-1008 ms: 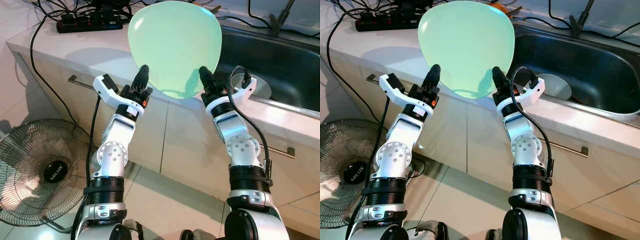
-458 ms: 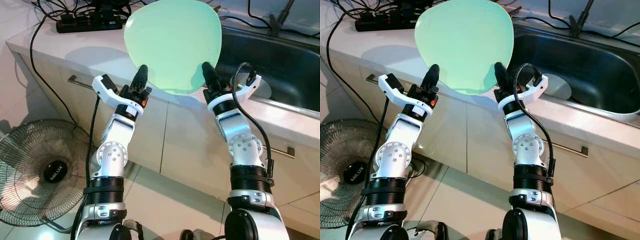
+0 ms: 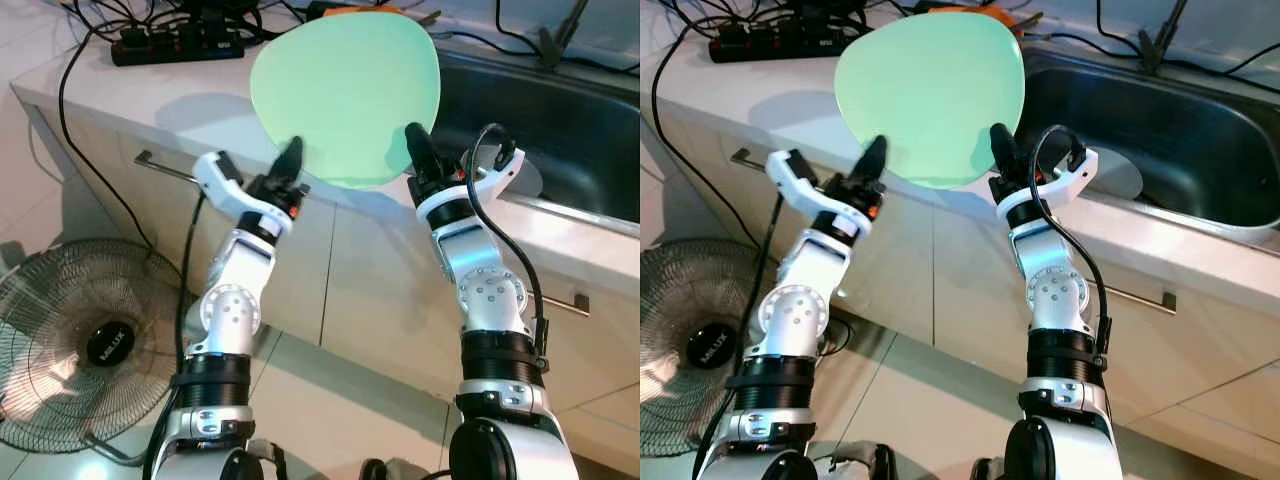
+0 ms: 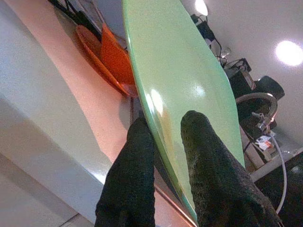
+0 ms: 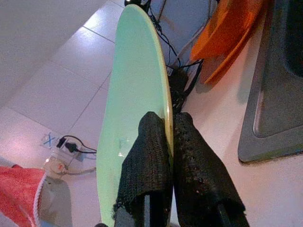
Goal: Kitchen organization
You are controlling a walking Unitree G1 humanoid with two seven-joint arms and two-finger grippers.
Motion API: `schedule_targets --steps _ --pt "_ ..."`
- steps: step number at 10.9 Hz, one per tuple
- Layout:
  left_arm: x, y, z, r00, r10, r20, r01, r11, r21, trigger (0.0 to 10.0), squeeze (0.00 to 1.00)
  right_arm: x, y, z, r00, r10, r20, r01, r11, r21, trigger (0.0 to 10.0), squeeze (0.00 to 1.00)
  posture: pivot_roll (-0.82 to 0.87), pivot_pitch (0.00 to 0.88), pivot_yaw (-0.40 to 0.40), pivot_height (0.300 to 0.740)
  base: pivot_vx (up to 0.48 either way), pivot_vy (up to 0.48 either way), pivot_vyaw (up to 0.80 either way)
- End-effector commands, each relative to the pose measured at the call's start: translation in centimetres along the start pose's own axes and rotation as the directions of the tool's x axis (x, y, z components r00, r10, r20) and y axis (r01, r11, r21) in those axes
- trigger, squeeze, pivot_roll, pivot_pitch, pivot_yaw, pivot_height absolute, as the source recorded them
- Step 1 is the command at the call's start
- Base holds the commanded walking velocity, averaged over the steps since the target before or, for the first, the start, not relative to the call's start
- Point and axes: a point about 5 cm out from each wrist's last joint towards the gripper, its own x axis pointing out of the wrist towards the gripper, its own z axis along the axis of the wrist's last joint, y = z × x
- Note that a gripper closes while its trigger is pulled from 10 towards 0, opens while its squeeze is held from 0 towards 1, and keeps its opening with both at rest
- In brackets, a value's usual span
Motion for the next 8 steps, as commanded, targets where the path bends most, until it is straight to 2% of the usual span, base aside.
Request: schedule_targets --steps 1,4,8 --pt "0.6 -1.7 -0.6 0.997 -0.069 -0.022 0.069 0.998 0.002 10.0 1.00 0.4 0.6 -1.7 1.000 -0.009 -0.026 0.010 1.000 0.019 0.0 0.00 0.11 0.095 -0.003 0.740 0.000 0.000 0.00" --pt "0.6 -1.8 -0.6 0.996 -0.085 -0.019 0.085 0.996 0.001 10.0 1.00 0.7 0.2 -0.7 0.997 -0.062 0.047 0.061 0.998 0.024 0.0 0.00 0.11 0.093 0.000 0.740 0.000 0.000 0.00" --pt "0.5 -1.9 -0.8 0.995 -0.093 -0.034 0.094 0.996 0.013 10.0 1.00 2.0 0.9 1.2 0.990 -0.046 0.136 0.041 0.999 0.034 0.0 0.00 0.11 0.094 0.002 0.740 0.000 0.000 0.00"
